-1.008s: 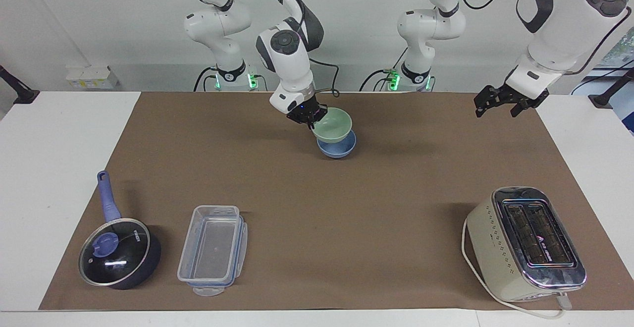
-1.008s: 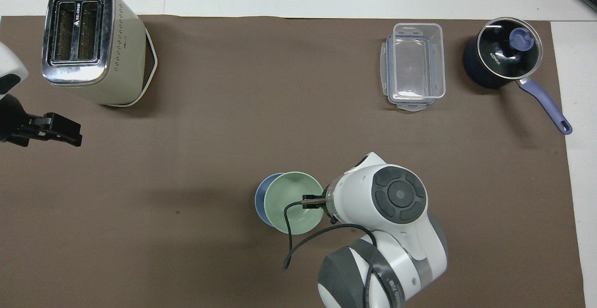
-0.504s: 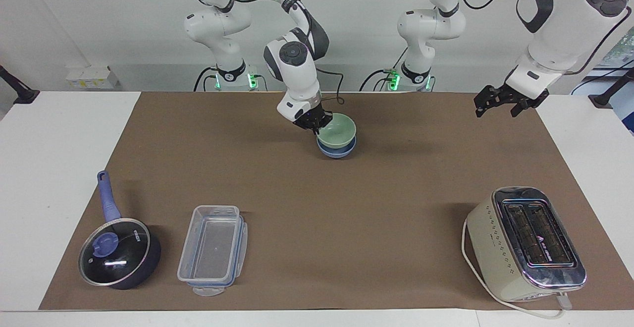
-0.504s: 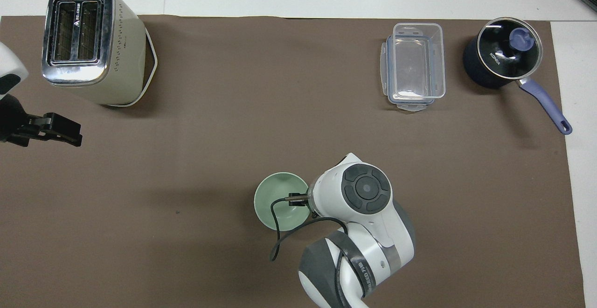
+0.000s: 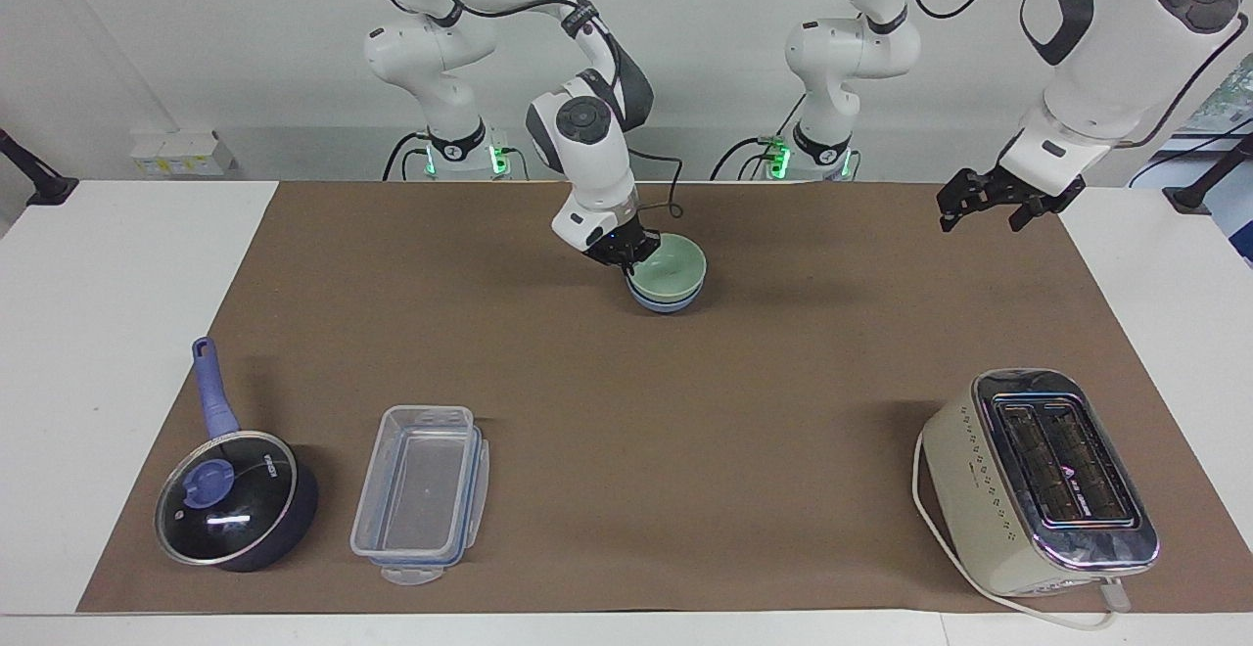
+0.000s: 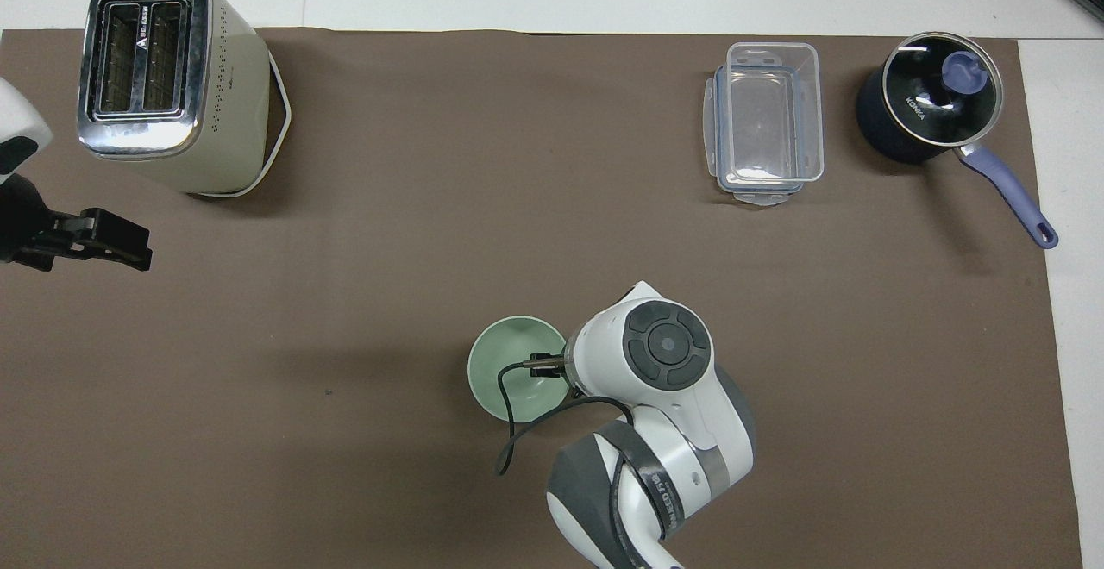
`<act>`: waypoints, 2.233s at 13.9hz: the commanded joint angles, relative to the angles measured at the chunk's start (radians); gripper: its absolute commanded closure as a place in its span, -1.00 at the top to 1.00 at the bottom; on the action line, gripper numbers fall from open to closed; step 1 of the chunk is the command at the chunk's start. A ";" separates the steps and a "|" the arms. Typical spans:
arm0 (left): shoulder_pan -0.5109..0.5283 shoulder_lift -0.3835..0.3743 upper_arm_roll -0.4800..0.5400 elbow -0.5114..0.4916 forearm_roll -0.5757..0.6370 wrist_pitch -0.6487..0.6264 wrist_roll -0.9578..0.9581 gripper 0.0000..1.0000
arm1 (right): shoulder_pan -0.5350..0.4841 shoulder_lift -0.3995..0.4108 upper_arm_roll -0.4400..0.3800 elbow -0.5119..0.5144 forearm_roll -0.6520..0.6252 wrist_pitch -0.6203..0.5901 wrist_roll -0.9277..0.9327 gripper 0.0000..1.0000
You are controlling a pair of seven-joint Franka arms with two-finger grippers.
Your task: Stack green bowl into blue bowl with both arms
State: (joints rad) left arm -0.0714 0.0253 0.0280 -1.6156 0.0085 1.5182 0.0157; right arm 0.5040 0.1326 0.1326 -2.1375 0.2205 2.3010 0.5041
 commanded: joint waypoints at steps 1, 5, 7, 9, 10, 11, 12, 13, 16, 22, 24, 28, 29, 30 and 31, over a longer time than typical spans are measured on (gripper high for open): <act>0.007 -0.004 -0.002 0.014 0.008 -0.020 0.006 1.00 | 0.005 0.002 -0.004 0.005 0.020 0.012 0.019 -0.39; 0.007 -0.004 -0.002 0.014 0.008 -0.020 0.006 1.00 | 0.002 -0.008 -0.004 0.016 0.020 -0.001 0.019 -0.06; 0.007 -0.004 -0.002 0.014 0.008 -0.020 0.006 1.00 | -0.008 -0.040 -0.005 0.019 0.020 -0.012 0.014 0.33; 0.007 -0.004 -0.002 0.014 0.008 -0.020 0.006 1.00 | -0.027 -0.089 -0.018 0.021 0.002 -0.055 0.005 0.79; 0.007 -0.004 -0.002 0.014 0.008 -0.020 0.006 1.00 | -0.063 -0.122 -0.018 0.021 -0.004 -0.077 0.005 0.89; 0.007 -0.004 -0.002 0.014 0.008 -0.020 0.006 1.00 | -0.094 -0.148 -0.018 0.019 -0.007 -0.100 0.005 0.99; 0.007 -0.004 -0.002 0.014 0.008 -0.020 0.006 1.00 | -0.128 -0.174 -0.018 0.021 -0.027 -0.123 0.005 1.00; 0.007 -0.004 -0.002 0.014 0.008 -0.020 0.006 1.00 | -0.165 -0.194 -0.018 0.022 -0.058 -0.139 0.004 1.00; 0.007 -0.004 -0.002 0.014 0.008 -0.020 0.006 1.00 | -0.277 -0.252 -0.019 0.036 -0.112 -0.196 -0.036 1.00; 0.007 -0.004 -0.002 0.014 0.008 -0.020 0.007 1.00 | -0.514 -0.249 -0.018 0.292 -0.180 -0.475 -0.142 1.00; 0.007 -0.004 -0.002 0.014 0.008 -0.020 0.006 1.00 | -0.556 -0.228 -0.018 0.391 -0.196 -0.558 -0.168 1.00; 0.007 -0.004 -0.002 0.014 0.008 -0.020 0.006 1.00 | -0.599 -0.199 -0.016 0.539 -0.246 -0.679 -0.260 1.00; 0.007 -0.004 -0.002 0.014 0.008 -0.020 0.006 1.00 | -0.599 -0.179 -0.016 0.563 -0.260 -0.708 -0.266 1.00; 0.007 -0.004 -0.002 0.014 0.008 -0.020 0.006 1.00 | -0.599 -0.159 -0.016 0.595 -0.271 -0.735 -0.268 1.00; 0.007 -0.004 -0.003 0.014 0.008 -0.020 0.006 1.00 | -0.599 -0.137 -0.016 0.632 -0.274 -0.755 -0.268 1.00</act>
State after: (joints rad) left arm -0.0714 0.0252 0.0281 -1.6156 0.0085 1.5182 0.0157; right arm -0.0782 -0.0767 0.1003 -1.6058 -0.0268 1.6004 0.2621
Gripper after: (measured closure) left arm 0.000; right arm 0.000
